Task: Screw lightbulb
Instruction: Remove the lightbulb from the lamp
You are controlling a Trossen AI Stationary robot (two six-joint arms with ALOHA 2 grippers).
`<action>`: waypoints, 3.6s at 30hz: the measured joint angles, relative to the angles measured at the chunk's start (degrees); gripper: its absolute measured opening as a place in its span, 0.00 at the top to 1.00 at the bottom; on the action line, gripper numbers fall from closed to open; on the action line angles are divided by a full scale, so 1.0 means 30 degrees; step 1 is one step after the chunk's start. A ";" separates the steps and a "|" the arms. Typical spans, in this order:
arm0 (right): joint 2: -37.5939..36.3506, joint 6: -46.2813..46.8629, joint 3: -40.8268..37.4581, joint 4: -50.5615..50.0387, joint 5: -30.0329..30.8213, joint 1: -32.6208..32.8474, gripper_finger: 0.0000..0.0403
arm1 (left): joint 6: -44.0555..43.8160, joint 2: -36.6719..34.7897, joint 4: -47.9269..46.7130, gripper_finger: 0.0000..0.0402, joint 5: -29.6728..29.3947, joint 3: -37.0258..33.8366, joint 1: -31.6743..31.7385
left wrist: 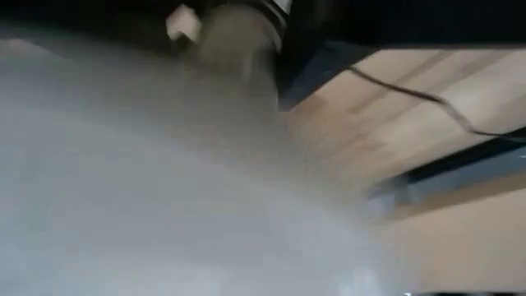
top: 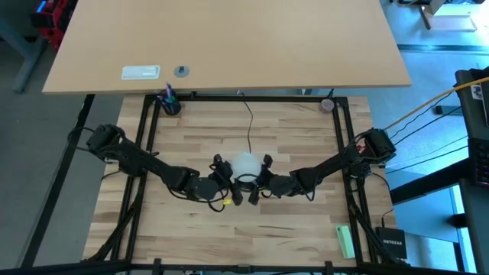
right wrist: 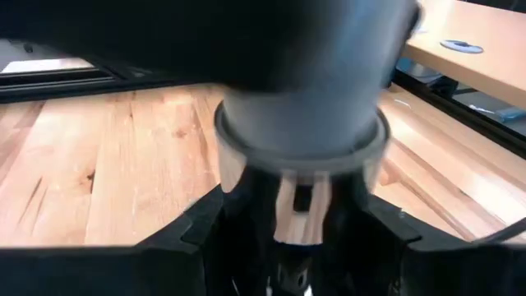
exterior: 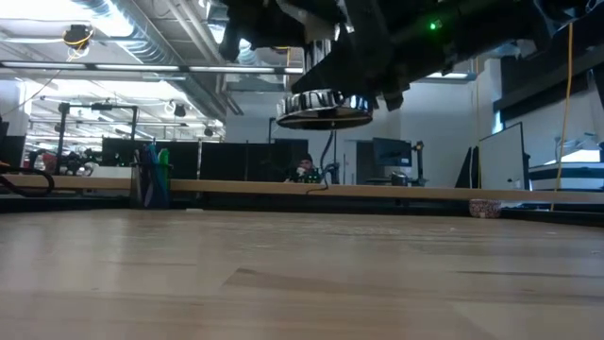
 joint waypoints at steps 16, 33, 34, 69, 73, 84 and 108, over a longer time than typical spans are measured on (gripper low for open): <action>-0.0057 -0.2641 -0.0022 0.4230 -0.8216 -0.0066 0.56 | 0.3376 -0.4883 -0.6637 0.33 0.8932 -0.0007 0.0685; -0.0043 -0.2590 -0.0029 0.4649 -1.0925 0.0013 0.56 | 0.5407 -0.1652 0.1832 0.44 2.2804 0.0000 0.4046; -0.0043 -0.2607 -0.0029 0.4648 -1.0919 -0.0006 0.56 | 0.5416 -0.1652 0.1834 0.46 2.2786 0.0000 0.4051; -0.0021 -0.1798 -0.0051 0.0963 -0.2499 0.0015 0.56 | 0.0215 -0.2021 -0.3511 0.33 0.5652 0.0539 0.0292; -0.0021 -0.2321 -0.0057 0.2497 -0.4672 -0.0043 0.56 | 0.1113 -0.3679 -0.6079 0.31 0.6602 0.0566 0.0005; -0.0021 -0.2609 -0.0051 0.5657 -1.0281 -0.0022 0.56 | 0.6278 -0.4296 -0.3758 0.30 1.4427 0.0568 0.1992; -0.0014 -0.2027 0.0113 0.4089 -0.7352 -0.0073 0.56 | 0.4799 -0.4057 -0.4862 0.66 1.4428 0.0609 0.3119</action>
